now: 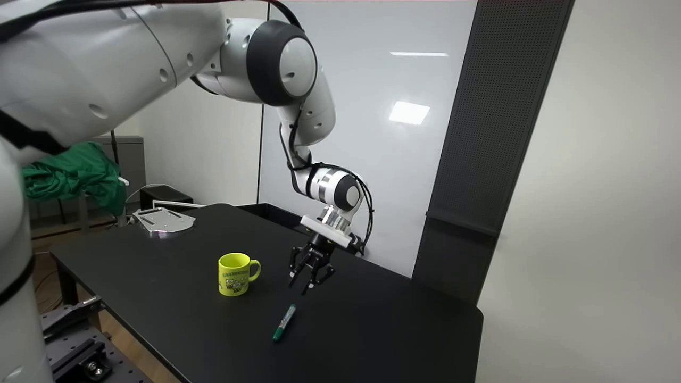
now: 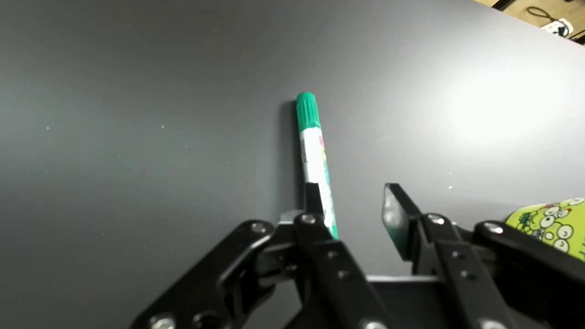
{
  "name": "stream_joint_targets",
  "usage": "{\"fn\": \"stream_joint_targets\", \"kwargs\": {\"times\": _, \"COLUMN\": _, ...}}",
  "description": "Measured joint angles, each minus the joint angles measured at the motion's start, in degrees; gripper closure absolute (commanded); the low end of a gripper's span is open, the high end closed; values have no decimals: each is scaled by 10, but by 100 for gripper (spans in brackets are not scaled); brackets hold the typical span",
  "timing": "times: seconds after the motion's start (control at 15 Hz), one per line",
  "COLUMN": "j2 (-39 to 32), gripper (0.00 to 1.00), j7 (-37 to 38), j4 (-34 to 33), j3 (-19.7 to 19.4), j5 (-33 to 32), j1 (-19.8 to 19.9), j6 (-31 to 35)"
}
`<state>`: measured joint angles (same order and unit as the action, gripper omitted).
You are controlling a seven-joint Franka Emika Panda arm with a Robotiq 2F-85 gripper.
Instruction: Take the marker out of the mug and put it on the table
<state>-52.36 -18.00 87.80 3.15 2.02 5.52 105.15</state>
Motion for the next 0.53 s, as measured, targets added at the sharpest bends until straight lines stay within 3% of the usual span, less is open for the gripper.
{"fn": "stream_joint_targets", "kwargs": {"times": 0.27, "j2": 5, "gripper": 2, "j7": 1, "j4": 7, "j3": -4, "j5": -35, "j1": -13, "j6": 78}}
{"fn": "stream_joint_targets", "kwargs": {"times": 0.53, "j2": 28, "gripper": 0, "j7": 13, "j4": 43, "j3": -13, "j5": -79, "j1": -42, "j6": 193}}
